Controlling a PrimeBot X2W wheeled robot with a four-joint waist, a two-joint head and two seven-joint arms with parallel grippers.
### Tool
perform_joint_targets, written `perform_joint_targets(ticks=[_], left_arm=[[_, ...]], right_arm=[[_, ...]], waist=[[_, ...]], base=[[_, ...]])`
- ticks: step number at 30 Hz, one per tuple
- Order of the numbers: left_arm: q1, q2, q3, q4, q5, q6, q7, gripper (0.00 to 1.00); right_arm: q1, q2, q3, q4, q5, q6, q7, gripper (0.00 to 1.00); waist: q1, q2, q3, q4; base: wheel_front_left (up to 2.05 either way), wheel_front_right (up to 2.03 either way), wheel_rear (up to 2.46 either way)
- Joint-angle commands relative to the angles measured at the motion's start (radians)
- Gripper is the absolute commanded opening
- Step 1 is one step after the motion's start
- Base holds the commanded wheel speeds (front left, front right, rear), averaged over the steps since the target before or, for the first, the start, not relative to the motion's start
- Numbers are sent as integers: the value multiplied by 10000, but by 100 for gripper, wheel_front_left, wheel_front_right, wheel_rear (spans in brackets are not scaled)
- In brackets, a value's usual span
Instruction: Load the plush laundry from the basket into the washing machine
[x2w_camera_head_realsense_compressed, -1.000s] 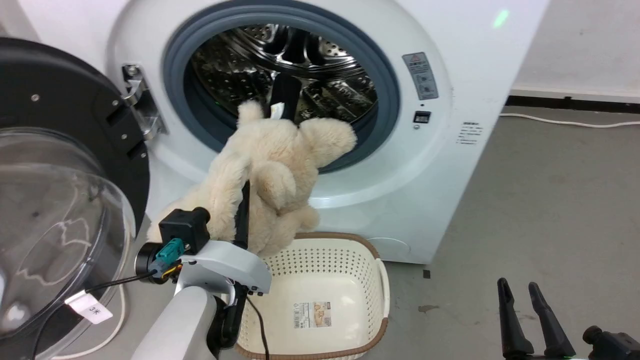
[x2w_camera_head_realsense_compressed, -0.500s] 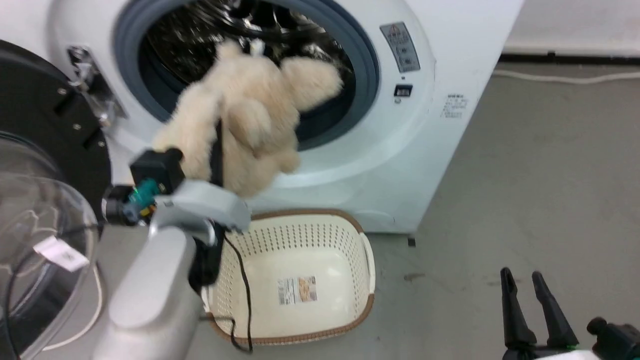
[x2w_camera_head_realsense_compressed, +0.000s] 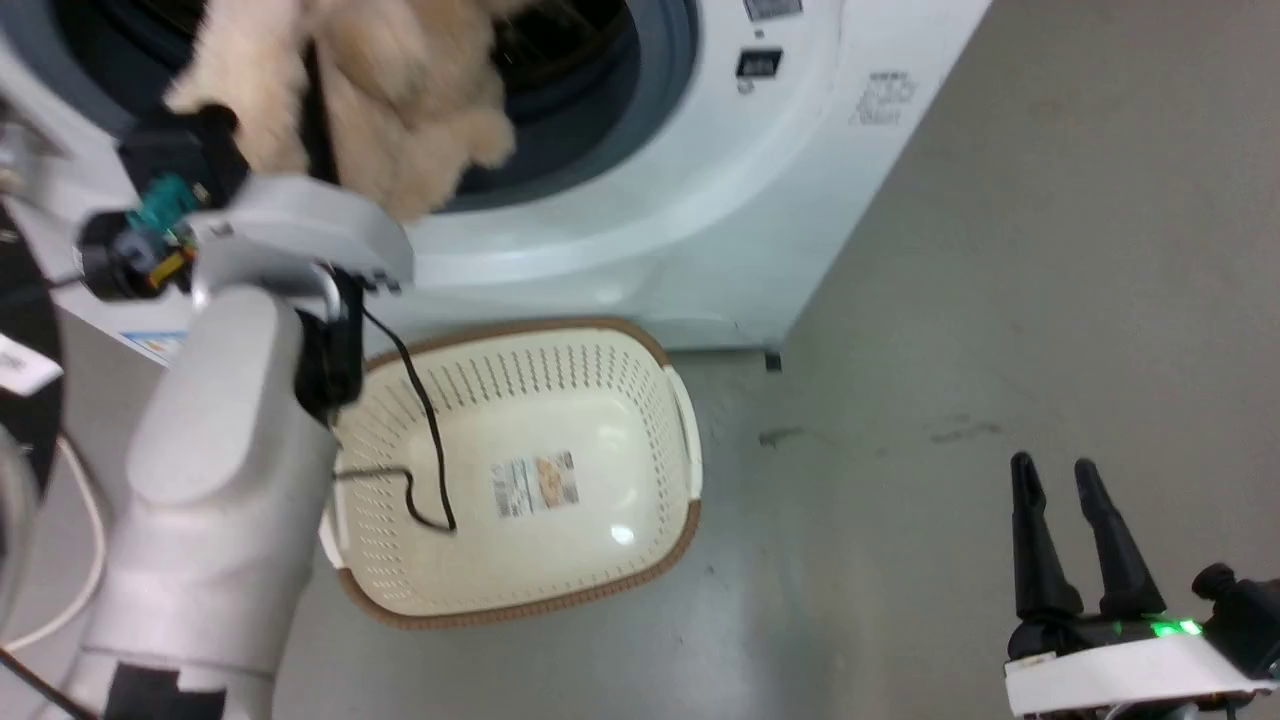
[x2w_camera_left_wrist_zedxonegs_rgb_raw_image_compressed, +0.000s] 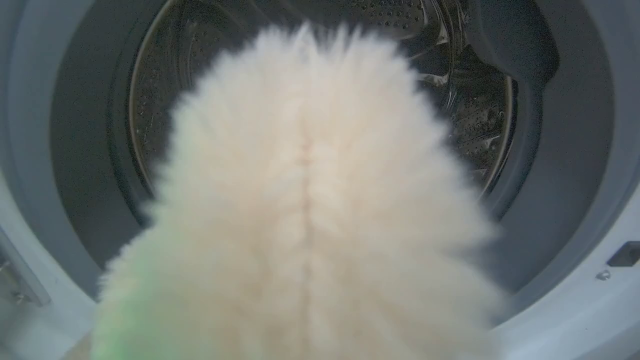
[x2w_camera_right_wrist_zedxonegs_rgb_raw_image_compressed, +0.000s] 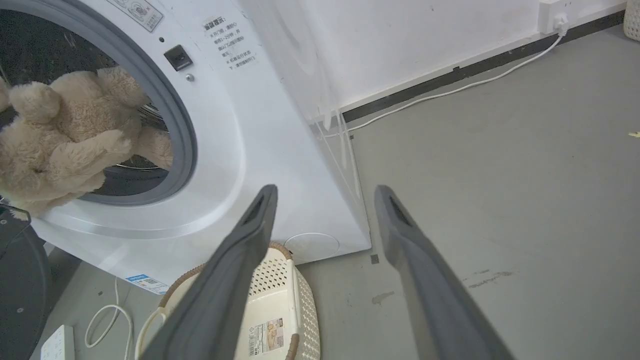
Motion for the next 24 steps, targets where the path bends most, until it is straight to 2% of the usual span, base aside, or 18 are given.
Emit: perform_joint_targets(ticks=[1,11,24], left_arm=[[-252,40,69,-27,62,51,-100,0],[-2364,262,129,365,581,55,-100,0],[-5424,1362,-191,590,1399,-2,563,0]], right_arm=[[-148,-6,8,-58,39,8,-44,100],[-573,-6,-132,-360,279,8,-44,100],[-970,-6,-74,-866,808,8,-44,100]], waist=[[-2,-1,473,-289],[-2,-1,2070,-574],[-2,-1,4049,-1201]], base=[[0,0,0],[0,0,0],[0,0,0]])
